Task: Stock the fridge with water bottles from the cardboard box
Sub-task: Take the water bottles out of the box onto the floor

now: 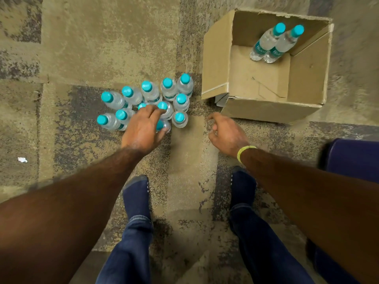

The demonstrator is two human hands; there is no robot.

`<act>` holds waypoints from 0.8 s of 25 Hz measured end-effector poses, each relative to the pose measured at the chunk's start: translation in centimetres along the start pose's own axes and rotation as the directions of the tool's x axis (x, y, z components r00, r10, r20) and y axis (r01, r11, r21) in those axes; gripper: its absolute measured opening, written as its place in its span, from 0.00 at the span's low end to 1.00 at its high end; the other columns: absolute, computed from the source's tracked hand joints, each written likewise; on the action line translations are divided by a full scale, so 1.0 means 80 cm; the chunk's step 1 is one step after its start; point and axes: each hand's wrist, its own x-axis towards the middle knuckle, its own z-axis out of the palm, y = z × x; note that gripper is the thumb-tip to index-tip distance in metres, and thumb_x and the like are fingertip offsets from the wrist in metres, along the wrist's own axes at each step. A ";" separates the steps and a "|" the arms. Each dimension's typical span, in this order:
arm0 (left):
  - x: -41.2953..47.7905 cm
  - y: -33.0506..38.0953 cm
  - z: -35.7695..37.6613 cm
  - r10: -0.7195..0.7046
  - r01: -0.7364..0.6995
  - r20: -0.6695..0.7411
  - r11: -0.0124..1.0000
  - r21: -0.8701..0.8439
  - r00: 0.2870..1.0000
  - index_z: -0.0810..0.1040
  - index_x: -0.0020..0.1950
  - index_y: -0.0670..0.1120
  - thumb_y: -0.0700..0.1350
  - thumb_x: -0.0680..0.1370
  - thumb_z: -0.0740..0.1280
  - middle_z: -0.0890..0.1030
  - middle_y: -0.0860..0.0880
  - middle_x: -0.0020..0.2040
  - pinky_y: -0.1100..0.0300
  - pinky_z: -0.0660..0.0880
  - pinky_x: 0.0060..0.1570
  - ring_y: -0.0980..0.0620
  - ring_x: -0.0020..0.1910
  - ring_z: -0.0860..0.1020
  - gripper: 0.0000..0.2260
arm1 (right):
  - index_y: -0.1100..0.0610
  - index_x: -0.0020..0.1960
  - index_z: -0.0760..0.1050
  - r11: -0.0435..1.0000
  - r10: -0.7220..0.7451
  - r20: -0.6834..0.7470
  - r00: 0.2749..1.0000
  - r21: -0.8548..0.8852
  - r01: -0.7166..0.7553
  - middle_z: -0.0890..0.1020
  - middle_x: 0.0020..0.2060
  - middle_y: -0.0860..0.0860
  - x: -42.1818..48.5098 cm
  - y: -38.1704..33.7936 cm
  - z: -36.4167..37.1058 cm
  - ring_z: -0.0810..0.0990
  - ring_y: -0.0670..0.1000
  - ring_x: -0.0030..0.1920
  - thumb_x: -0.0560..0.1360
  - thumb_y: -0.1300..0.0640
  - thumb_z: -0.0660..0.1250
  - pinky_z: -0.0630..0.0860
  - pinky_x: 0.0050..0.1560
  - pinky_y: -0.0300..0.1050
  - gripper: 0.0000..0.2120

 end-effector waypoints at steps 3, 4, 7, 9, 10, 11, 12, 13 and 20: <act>0.035 0.022 -0.025 0.108 -0.107 -0.023 0.992 0.062 0.994 0.72 0.68 0.45 0.54 0.76 0.68 0.74 0.44 0.64 0.48 0.70 0.60 0.44 0.62 0.73 0.23 | 0.55 0.68 0.68 0.997 -0.051 -0.146 0.988 0.044 0.058 0.73 0.50 0.47 0.001 0.005 -0.044 0.73 0.47 0.49 0.77 0.58 0.64 0.76 0.52 0.47 0.19; 0.052 0.034 -0.031 0.144 -0.142 -0.026 0.987 0.070 0.989 0.72 0.68 0.45 0.55 0.76 0.68 0.74 0.44 0.64 0.48 0.69 0.60 0.44 0.62 0.72 0.24 | 0.56 0.67 0.69 0.996 -0.060 -0.192 0.980 0.053 0.071 0.73 0.51 0.48 0.004 0.009 -0.060 0.73 0.48 0.50 0.77 0.58 0.64 0.75 0.54 0.47 0.19; 0.111 0.078 -0.039 0.215 -0.215 0.003 0.972 0.091 0.977 0.68 0.70 0.46 0.58 0.75 0.67 0.71 0.44 0.69 0.46 0.65 0.65 0.43 0.67 0.69 0.27 | 0.57 0.67 0.69 0.997 -0.068 -0.289 0.955 0.001 0.071 0.74 0.56 0.52 0.022 0.031 -0.100 0.74 0.51 0.56 0.77 0.56 0.64 0.73 0.57 0.46 0.20; 0.150 0.113 -0.038 0.247 -0.248 0.024 0.963 0.107 0.969 0.66 0.72 0.46 0.59 0.75 0.66 0.68 0.43 0.72 0.45 0.63 0.67 0.42 0.70 0.67 0.30 | 0.57 0.68 0.69 0.998 -0.057 -0.333 0.941 -0.047 0.043 0.74 0.58 0.54 0.038 0.054 -0.119 0.74 0.54 0.59 0.75 0.53 0.66 0.73 0.59 0.50 0.23; 0.170 0.130 -0.035 0.255 -0.257 0.036 0.959 0.118 0.966 0.65 0.73 0.46 0.60 0.75 0.66 0.66 0.42 0.73 0.45 0.62 0.68 0.42 0.71 0.65 0.32 | 0.56 0.69 0.68 0.998 -0.042 -0.348 0.937 -0.065 0.021 0.73 0.59 0.55 0.047 0.067 -0.126 0.73 0.55 0.60 0.74 0.52 0.67 0.73 0.60 0.52 0.25; 0.189 0.148 -0.033 0.256 -0.260 0.047 0.956 0.136 0.966 0.63 0.74 0.46 0.61 0.75 0.65 0.64 0.42 0.74 0.44 0.61 0.69 0.42 0.72 0.64 0.33 | 0.56 0.70 0.67 0.996 -0.022 -0.356 0.934 -0.085 -0.009 0.73 0.60 0.55 0.055 0.082 -0.134 0.72 0.56 0.61 0.74 0.50 0.68 0.73 0.60 0.53 0.27; 0.206 0.163 -0.030 0.254 -0.260 0.055 0.953 0.155 0.966 0.62 0.75 0.46 0.62 0.75 0.64 0.63 0.42 0.75 0.44 0.60 0.69 0.42 0.73 0.62 0.34 | 0.56 0.71 0.65 0.994 -0.001 -0.358 0.934 -0.105 -0.039 0.72 0.61 0.55 0.062 0.095 -0.141 0.72 0.57 0.61 0.73 0.49 0.68 0.72 0.61 0.54 0.30; 0.225 0.178 -0.028 0.259 -0.265 0.060 0.948 0.173 0.964 0.60 0.75 0.47 0.63 0.75 0.64 0.62 0.43 0.75 0.44 0.60 0.70 0.43 0.74 0.61 0.35 | 0.56 0.73 0.63 0.990 0.020 -0.361 0.932 -0.124 -0.070 0.71 0.63 0.55 0.071 0.111 -0.150 0.71 0.57 0.62 0.73 0.48 0.68 0.72 0.62 0.54 0.32; 0.354 0.271 -0.031 0.313 -0.317 0.052 0.933 0.170 0.948 0.60 0.75 0.46 0.55 0.75 0.67 0.64 0.42 0.73 0.43 0.65 0.67 0.41 0.71 0.64 0.32 | 0.57 0.72 0.62 0.944 0.138 -0.445 0.885 -0.210 -0.253 0.69 0.63 0.57 0.148 0.188 -0.232 0.71 0.59 0.61 0.73 0.51 0.67 0.72 0.61 0.56 0.30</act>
